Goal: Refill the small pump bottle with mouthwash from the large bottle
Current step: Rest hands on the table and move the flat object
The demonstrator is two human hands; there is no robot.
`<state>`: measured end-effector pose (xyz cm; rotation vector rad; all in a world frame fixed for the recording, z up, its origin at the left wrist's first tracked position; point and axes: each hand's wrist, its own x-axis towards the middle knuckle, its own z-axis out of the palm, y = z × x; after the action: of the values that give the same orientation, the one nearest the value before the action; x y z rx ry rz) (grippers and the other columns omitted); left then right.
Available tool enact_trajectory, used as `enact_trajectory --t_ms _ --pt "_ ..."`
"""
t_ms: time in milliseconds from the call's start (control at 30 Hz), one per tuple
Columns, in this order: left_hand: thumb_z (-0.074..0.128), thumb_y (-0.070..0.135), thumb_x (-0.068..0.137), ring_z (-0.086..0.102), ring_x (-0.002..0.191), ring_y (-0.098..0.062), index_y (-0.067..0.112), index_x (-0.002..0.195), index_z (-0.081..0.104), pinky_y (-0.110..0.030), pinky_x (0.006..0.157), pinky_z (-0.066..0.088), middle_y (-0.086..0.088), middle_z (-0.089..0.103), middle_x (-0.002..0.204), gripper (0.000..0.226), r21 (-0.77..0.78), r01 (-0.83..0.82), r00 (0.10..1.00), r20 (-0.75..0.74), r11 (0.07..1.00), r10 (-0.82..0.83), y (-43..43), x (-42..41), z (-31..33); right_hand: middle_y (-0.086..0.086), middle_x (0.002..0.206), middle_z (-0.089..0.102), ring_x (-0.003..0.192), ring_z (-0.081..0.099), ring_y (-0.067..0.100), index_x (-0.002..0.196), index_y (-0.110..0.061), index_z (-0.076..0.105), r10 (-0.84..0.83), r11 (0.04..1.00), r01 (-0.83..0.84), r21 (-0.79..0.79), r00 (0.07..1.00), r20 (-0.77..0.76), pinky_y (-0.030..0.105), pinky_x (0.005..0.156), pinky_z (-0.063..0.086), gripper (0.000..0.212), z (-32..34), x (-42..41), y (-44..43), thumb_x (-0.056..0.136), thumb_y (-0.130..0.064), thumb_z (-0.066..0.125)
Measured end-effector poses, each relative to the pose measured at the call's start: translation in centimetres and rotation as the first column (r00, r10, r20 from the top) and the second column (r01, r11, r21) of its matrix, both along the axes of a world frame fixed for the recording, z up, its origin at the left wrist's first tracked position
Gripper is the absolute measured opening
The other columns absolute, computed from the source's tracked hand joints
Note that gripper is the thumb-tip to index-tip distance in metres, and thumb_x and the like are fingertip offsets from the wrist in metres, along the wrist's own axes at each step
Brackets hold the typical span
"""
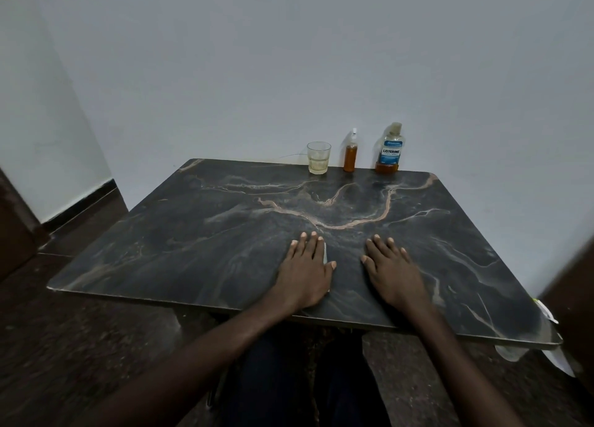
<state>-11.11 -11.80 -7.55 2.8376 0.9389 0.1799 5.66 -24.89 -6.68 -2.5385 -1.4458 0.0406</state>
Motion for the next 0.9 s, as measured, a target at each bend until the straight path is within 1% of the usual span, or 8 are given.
enact_trajectory --t_ms 100,233,400,467,533,600,767,900 --pt "0.016 0.048 0.111 -0.008 0.161 -0.026 0.008 0.165 0.002 -0.044 0.131 -0.002 -0.011 -0.002 0.174 0.070 -0.010 -0.005 1.000 -0.012 1.000 0.005 2.5 0.0 0.2 0.000 0.173 0.016 0.160 0.010 0.024 0.164 -0.021 0.024 -0.002 1.000 0.002 -0.005 1.000 0.010 0.043 0.128 0.012 0.058 0.0 0.0 0.0 0.111 -0.046 0.023" --pt "0.015 0.050 0.110 -0.008 0.161 -0.027 0.008 0.165 -0.001 -0.046 0.131 -0.002 -0.012 -0.003 0.174 0.070 -0.035 -0.051 0.997 -0.057 0.998 0.049 8.1 -0.1 0.6 -0.001 0.173 0.013 0.161 0.008 0.023 0.164 -0.021 0.022 -0.003 1.000 0.004 -0.016 1.000 0.024 0.041 0.128 0.011 0.058 0.0 0.1 0.0 0.111 -0.045 0.022" --pt "0.016 0.050 0.110 -0.006 0.161 -0.027 0.008 0.165 0.002 -0.045 0.130 -0.001 -0.012 -0.002 0.174 0.070 -0.027 -0.067 0.995 -0.081 0.997 0.065 14.3 -0.1 0.4 -0.003 0.173 0.011 0.161 0.006 0.021 0.165 -0.023 0.018 -0.004 1.000 0.005 -0.019 0.999 0.042 0.040 0.129 0.011 0.060 -0.3 0.2 0.1 0.110 -0.047 0.017" --pt "0.017 0.049 0.111 -0.005 0.161 -0.028 0.007 0.165 0.003 -0.045 0.130 -0.001 -0.013 -0.002 0.174 0.070 -0.032 -0.079 0.994 -0.080 0.996 0.076 16.3 0.2 0.5 -0.003 0.173 0.011 0.161 0.006 0.021 0.165 -0.024 0.018 -0.005 1.000 0.006 -0.025 0.999 0.054 0.040 0.129 0.011 0.066 -0.3 0.2 0.1 0.107 -0.053 0.006" --pt "0.018 0.048 0.111 -0.004 0.161 -0.029 0.006 0.165 0.004 -0.044 0.130 -0.001 -0.013 -0.002 0.174 0.069 -0.032 -0.093 0.993 -0.080 0.995 0.091 18.0 0.9 0.7 -0.003 0.173 0.010 0.161 0.005 0.021 0.165 -0.024 0.018 -0.005 0.999 0.007 -0.031 0.998 0.059 0.040 0.128 0.010 0.084 -0.2 0.1 0.1 0.094 -0.059 -0.010" --pt "0.018 0.048 0.111 -0.004 0.161 -0.029 0.006 0.165 0.004 -0.044 0.129 -0.001 -0.013 -0.002 0.174 0.070 -0.033 -0.102 0.992 -0.081 0.994 0.099 19.6 1.9 0.8 -0.004 0.173 0.009 0.161 0.004 0.020 0.165 -0.025 0.017 -0.014 0.999 0.016 -0.030 0.998 0.059 0.039 0.129 0.008 0.092 -0.1 -0.1 0.2 0.087 -0.061 -0.016" --pt "0.017 0.048 0.111 -0.004 0.161 -0.029 0.007 0.165 0.004 -0.045 0.129 -0.001 -0.012 -0.001 0.174 0.069 -0.045 -0.108 0.989 -0.102 0.993 0.103 22.6 5.6 0.9 -0.005 0.173 0.007 0.161 0.002 0.019 0.165 -0.026 0.017 -0.019 1.000 0.020 -0.009 0.998 0.055 0.038 0.129 0.006 0.089 -0.3 -0.1 0.2 0.090 -0.060 -0.016" --pt "0.017 0.048 0.111 -0.003 0.161 -0.030 0.006 0.165 0.004 -0.045 0.130 0.002 -0.012 0.000 0.174 0.069 -0.032 -0.107 0.988 -0.112 0.994 0.103 24.2 9.0 1.1 -0.008 0.173 0.001 0.160 -0.005 0.016 0.166 -0.027 0.012 -0.026 1.000 0.026 0.004 0.999 0.030 0.036 0.129 0.001 0.085 -0.5 0.0 0.3 0.092 -0.059 -0.015"
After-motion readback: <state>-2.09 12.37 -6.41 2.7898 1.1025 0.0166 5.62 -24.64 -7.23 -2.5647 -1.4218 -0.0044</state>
